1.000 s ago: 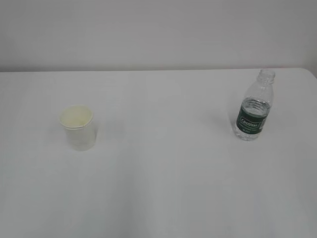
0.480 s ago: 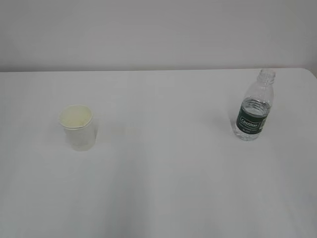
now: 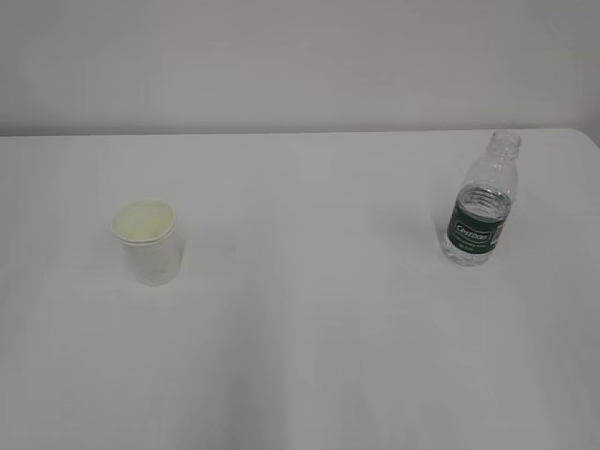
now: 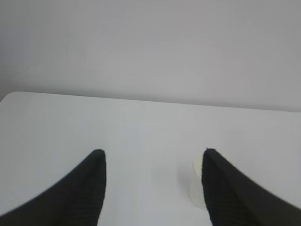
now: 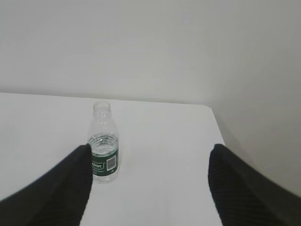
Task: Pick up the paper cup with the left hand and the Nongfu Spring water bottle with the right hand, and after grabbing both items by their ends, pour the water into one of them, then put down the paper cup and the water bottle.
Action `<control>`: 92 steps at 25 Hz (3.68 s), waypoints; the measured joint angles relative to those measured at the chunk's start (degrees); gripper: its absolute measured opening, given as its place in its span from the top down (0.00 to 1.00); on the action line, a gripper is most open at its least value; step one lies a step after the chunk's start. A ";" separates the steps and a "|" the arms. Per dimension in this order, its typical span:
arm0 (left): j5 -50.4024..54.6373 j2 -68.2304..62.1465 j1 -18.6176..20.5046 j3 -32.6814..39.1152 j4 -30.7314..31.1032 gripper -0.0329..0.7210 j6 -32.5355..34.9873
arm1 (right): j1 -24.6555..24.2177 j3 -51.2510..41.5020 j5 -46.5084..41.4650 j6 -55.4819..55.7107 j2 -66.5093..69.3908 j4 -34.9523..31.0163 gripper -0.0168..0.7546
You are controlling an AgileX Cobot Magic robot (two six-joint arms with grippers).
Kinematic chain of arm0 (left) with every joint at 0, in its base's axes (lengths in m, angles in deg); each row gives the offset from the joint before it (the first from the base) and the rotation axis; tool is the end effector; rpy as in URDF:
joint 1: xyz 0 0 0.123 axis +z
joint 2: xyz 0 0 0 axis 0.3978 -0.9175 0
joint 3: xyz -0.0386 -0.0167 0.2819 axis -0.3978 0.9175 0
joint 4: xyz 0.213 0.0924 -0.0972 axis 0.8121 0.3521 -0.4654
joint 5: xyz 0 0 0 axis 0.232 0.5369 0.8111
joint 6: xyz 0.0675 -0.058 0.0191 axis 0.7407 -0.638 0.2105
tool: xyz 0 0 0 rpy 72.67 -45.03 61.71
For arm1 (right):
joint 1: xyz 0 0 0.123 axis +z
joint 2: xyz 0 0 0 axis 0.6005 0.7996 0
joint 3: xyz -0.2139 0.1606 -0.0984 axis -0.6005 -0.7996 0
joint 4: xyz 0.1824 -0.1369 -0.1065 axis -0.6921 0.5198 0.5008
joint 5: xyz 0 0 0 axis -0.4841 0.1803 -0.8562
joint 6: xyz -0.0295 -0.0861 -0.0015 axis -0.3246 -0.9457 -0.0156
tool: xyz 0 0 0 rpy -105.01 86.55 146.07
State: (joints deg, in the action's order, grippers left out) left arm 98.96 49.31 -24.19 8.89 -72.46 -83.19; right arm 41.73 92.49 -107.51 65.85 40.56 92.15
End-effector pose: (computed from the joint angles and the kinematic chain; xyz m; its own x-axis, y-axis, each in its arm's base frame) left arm 0.0874 -0.0051 0.3319 -0.2198 -0.1428 -0.9650 0.0250 0.9881 -0.1519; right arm 0.0467 -0.0053 0.3185 -0.1929 -0.1075 -0.9753 -0.0023 0.9940 -0.1091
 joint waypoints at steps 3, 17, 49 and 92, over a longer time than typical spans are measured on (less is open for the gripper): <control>-1.15 -1.71 -0.12 0.00 -0.34 0.34 0.00 | 0.00 0.00 2.32 0.00 1.94 0.00 0.22; -8.82 -9.02 -0.96 0.00 -2.67 0.34 0.00 | 0.00 0.00 15.76 0.00 10.81 -1.61 0.22; -47.79 -26.80 -9.14 7.11 1.37 0.35 0.00 | 0.00 -1.44 40.60 0.10 30.88 -3.28 0.22; -90.31 -64.35 -9.28 22.38 11.43 0.38 -3.23 | 0.00 -23.75 95.71 1.65 62.05 -3.02 0.22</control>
State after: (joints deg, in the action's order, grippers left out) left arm 8.64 -15.03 -33.46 31.27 -61.03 -86.41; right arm 41.73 68.74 -11.81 67.51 102.61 89.13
